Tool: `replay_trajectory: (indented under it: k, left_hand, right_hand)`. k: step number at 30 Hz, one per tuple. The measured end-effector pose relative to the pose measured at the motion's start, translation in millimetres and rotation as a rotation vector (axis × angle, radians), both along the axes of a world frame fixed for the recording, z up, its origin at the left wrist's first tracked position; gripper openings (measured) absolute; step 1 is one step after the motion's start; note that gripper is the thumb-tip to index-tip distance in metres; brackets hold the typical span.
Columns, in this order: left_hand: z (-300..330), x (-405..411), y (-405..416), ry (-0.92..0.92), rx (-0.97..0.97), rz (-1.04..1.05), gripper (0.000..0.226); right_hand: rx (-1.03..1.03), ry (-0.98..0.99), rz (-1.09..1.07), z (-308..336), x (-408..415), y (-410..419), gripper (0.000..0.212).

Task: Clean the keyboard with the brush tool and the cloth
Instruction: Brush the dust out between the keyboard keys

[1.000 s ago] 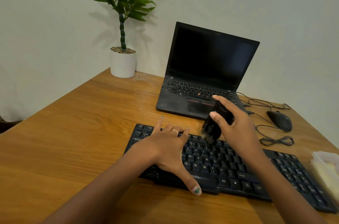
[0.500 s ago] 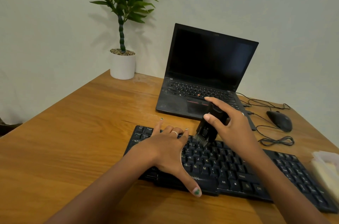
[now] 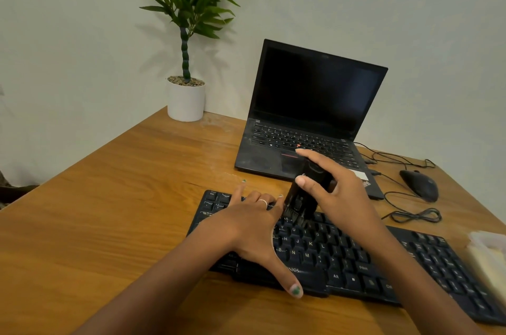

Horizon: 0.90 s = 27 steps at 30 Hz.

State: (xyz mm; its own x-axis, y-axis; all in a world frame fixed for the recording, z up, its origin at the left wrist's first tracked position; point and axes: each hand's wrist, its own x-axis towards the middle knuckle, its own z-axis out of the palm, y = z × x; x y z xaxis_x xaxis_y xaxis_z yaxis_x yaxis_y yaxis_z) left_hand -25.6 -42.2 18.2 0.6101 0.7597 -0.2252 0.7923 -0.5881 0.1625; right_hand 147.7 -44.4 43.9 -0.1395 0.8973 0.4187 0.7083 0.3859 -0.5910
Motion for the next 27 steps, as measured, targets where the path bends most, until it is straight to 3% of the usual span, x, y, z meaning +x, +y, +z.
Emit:
replay_trajectory:
  k: [4,10,17,22,27]
  left_hand:
    - [-1.2,0.2,0.5,-0.005,0.003,-0.003,0.134]
    - [-2.2,0.4,2.0,-0.041,0.008,-0.01,0.131]
    - [-1.0,0.2,-0.1,-0.005,0.006,0.002,0.133]
    - [-0.5,0.1,-0.3,-0.003,0.002,0.0,0.132]
    - [-0.2,0.5,-0.5,0.001,0.009,-0.001,0.133]
  right_hand:
    - [0.102,-0.202,-0.168,-5.8,0.0,4.2,0.049]
    - [-0.017,0.087,0.053,-3.0,5.3,-2.4,0.044]
    - [0.186,-0.183,-0.155,-15.2,-3.9,3.3,0.048]
    - [0.016,-0.034,-0.074,-6.9,7.0,5.3,0.046]
    - [0.114,0.046,-0.116,-13.2,-7.1,5.1,0.046]
